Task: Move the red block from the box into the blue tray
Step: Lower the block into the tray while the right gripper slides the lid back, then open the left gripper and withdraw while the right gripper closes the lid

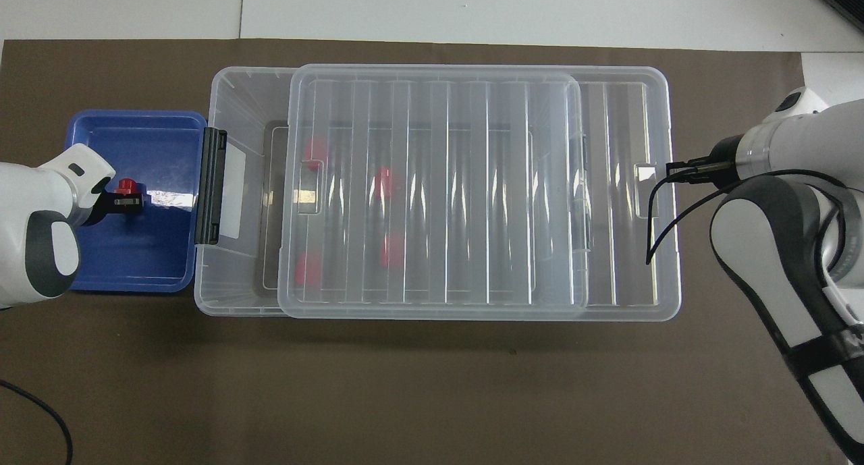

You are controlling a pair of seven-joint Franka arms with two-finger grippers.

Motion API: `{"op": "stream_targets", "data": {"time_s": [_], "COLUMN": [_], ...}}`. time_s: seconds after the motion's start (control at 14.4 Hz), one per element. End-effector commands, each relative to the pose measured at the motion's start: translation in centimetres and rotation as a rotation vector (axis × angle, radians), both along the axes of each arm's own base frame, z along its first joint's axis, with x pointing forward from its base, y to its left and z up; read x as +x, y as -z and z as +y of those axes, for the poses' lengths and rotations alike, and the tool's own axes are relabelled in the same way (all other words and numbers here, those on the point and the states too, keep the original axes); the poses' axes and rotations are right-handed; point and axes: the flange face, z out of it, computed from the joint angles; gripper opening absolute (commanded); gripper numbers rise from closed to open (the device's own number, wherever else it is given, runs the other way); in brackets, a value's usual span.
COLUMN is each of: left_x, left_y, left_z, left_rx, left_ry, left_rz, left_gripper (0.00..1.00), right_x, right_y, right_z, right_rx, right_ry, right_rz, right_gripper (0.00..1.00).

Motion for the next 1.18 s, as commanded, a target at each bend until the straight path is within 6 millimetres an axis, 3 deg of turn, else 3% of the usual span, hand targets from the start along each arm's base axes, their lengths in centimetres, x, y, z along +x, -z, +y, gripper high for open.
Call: {"op": "stream_targets", "data": {"time_s": [0.0,0.07,0.14,0.28,0.56,0.77,0.91,1.11], "left_x": [-0.5,-0.4,-0.4,-0.1,0.2,-2.1,-4.6,-7.8], "left_y": [0.8,0.7,0.6,-2.0,-11.5,-18.2,-22.9,-27.2], "left_z": [-0.4,-0.4,-0.4,-0.3,-0.6,-1.5,-2.9,-3.5], "left_rx": [-0.008,-0.008,-0.01,-0.014,-0.028,-0.034,-0.033,-0.039], "left_ry": [-0.016,-0.016,-0.023,-0.027,-0.029,-0.023,-0.004,0.002], "left_rz": [-0.012,-0.009,-0.004,0.036,0.152,0.186,0.181,0.214], "left_gripper": [0.56,0.97,1.0,1.0,1.0,1.0,1.0,1.0], "right_x": [0.2,0.1,0.1,0.0,-0.3,-0.5,-0.5,-0.8], "right_y": [0.3,0.2,0.2,0.2,0.2,0.1,0.0,0.1], "right_z": [2.0,2.8,3.6,4.9,7.2,8.7,9.2,10.0], "right_rx": [0.032,0.036,0.039,0.044,0.05,0.055,0.056,0.066], "right_ry": [0.037,0.048,0.053,0.063,0.067,0.066,0.06,0.053], "right_rz": [-0.005,-0.003,0.0,0.005,0.012,0.008,0.004,0.011], "right_gripper": [0.0,0.0,0.0,0.0,0.0,0.0,0.0,0.0]}}
